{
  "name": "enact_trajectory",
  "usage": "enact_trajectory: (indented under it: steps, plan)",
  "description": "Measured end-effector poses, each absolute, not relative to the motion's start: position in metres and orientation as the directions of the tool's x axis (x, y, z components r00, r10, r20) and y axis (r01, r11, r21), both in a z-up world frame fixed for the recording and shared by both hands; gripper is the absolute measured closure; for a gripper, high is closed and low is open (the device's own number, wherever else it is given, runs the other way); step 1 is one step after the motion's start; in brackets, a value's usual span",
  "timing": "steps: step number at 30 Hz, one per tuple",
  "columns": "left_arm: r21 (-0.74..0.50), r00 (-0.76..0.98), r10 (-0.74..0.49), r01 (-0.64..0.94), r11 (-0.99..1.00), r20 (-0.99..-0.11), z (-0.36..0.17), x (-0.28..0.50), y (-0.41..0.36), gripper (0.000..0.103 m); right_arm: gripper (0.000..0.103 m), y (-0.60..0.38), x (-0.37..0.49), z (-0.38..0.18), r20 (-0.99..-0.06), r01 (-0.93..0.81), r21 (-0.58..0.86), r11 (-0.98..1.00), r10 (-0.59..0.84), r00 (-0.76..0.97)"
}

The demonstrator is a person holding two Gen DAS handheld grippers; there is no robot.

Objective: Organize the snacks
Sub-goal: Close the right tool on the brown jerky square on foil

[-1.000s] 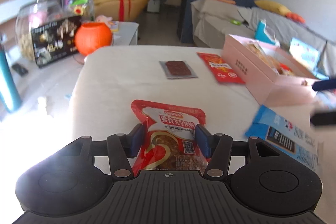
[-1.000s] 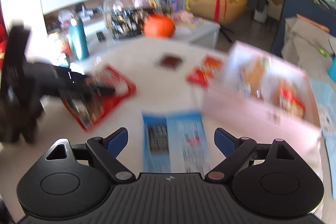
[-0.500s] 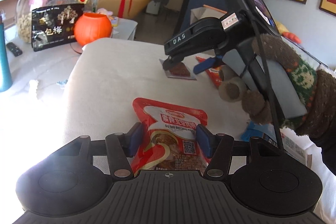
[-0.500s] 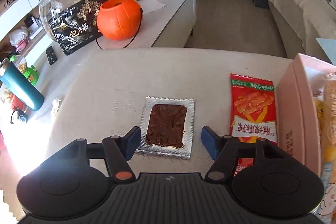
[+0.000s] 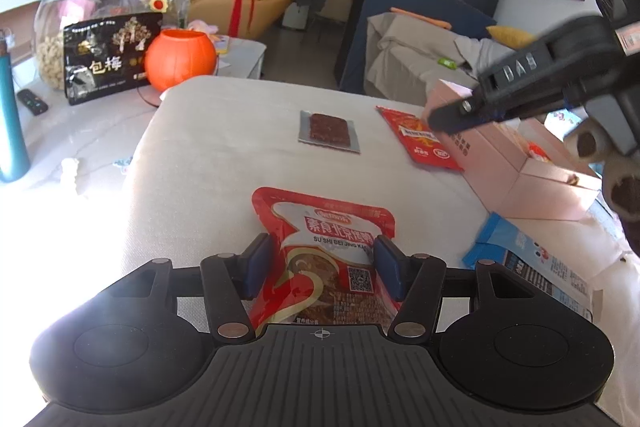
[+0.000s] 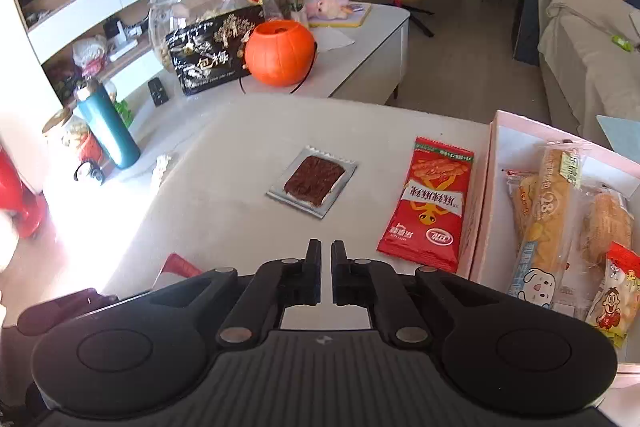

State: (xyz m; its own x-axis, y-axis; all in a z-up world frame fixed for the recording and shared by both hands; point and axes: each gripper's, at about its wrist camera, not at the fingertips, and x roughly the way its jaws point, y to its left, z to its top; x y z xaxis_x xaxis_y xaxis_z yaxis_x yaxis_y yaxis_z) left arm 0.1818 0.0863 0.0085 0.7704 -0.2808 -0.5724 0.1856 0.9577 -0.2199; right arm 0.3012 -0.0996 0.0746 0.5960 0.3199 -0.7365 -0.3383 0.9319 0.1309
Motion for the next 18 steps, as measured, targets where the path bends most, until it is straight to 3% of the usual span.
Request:
enact_trajectory:
  steps: [3,5,8,15,18]
  plan:
    - [-0.223,0.772,-0.28,0.183,0.957,-0.57,0.008,0.18,0.087,0.041,0.081,-0.093,0.315,0.077,-0.728,-0.32,0.168,0.932,0.336,0.597]
    - [-0.226,0.772,-0.282,0.183,0.957,-0.569,0.009,0.18,0.087,0.041,0.064,-0.083,0.331,0.073,-0.741,-0.312,0.221,0.924,0.367,0.563]
    - [-0.241,0.772,-0.291,0.183,0.953,-0.565,0.009,0.18,0.09,0.041,0.046,-0.063,0.358,0.057,-0.749,-0.254,0.219,0.942,0.329,0.575]
    - [-0.286,0.771,-0.317,0.181,0.941,-0.553,0.007,0.181,0.098,0.041,0.04,-0.029,0.408,0.018,-0.792,-0.173,0.133,0.976,0.209,0.573]
    - [-0.295,0.771,-0.321,0.181,0.938,-0.55,0.006,0.181,0.099,0.041,0.052,-0.016,0.399,0.018,-0.798,-0.259,0.055,0.964,0.198,0.569]
